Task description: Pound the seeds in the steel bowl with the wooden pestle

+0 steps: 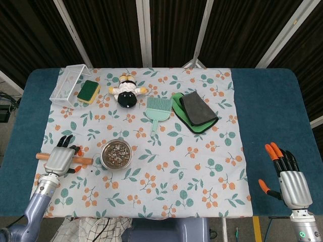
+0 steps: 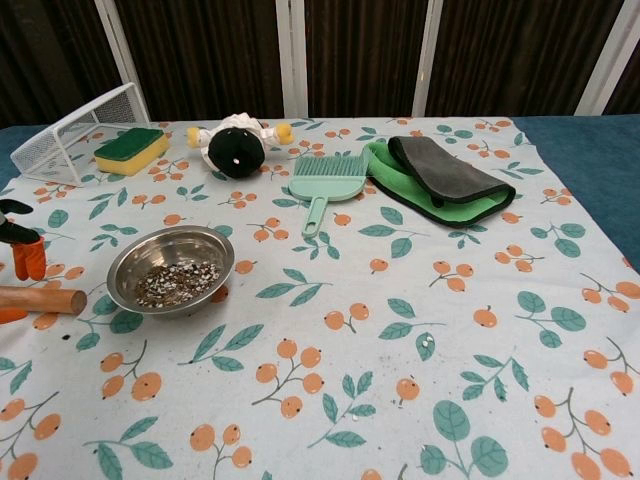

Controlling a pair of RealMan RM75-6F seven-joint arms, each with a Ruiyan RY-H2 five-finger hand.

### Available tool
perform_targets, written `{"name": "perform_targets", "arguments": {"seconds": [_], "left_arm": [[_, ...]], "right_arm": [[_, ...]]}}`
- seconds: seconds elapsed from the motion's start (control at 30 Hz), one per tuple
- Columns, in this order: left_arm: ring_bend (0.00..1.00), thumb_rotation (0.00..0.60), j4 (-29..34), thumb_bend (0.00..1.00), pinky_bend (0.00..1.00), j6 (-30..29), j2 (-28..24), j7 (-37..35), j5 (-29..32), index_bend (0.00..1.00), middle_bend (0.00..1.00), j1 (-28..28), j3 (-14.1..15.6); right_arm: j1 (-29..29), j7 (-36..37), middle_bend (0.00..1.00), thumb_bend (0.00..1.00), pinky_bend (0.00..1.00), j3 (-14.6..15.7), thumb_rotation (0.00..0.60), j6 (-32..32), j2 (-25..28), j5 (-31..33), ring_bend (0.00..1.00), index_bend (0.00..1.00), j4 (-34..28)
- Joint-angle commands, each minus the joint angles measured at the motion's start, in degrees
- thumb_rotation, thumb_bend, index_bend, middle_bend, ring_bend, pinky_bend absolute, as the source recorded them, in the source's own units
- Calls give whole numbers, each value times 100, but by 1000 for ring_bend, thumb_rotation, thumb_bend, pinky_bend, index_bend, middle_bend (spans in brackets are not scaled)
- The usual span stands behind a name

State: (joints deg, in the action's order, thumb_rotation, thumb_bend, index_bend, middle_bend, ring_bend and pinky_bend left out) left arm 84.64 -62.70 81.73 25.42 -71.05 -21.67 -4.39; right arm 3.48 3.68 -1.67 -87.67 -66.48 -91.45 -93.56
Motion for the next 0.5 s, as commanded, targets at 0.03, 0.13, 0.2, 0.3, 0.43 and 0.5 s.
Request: {"name": "perform_targets", "arguments": {"seconds": [0.03,0.13,0.2,0.3,0.43,0.5], "left_arm": [[36,600,-53,349,0,20,90,90,52,468,431,-58,-8],[37,600,-72,360,0,44,165,133,130,468,434,-105,-29],[37,600,-96,367,0,64,207,171,177,469,435,-133,-34],[36,600,-129,373,0,101,259,227,246,470,436,-170,-26],[36,600,-144,373,0,117,318,251,284,475,442,-208,-14],[36,600,-155,373,0,120,337,265,294,478,444,-220,8]], "right_arm": [[0,8,0,324,0,-2,600,3,2,5,0,0,0],[4,14,0,323,0,-4,600,8,5,7,0,0,-1],[6,14,0,324,0,-5,600,10,6,8,0,0,-2],[4,14,0,324,0,-5,600,9,6,9,0,0,-4],[4,20,0,323,0,-6,600,8,8,10,0,0,-5],[3,17,0,324,0,-6,600,7,8,10,0,0,-6]]}}
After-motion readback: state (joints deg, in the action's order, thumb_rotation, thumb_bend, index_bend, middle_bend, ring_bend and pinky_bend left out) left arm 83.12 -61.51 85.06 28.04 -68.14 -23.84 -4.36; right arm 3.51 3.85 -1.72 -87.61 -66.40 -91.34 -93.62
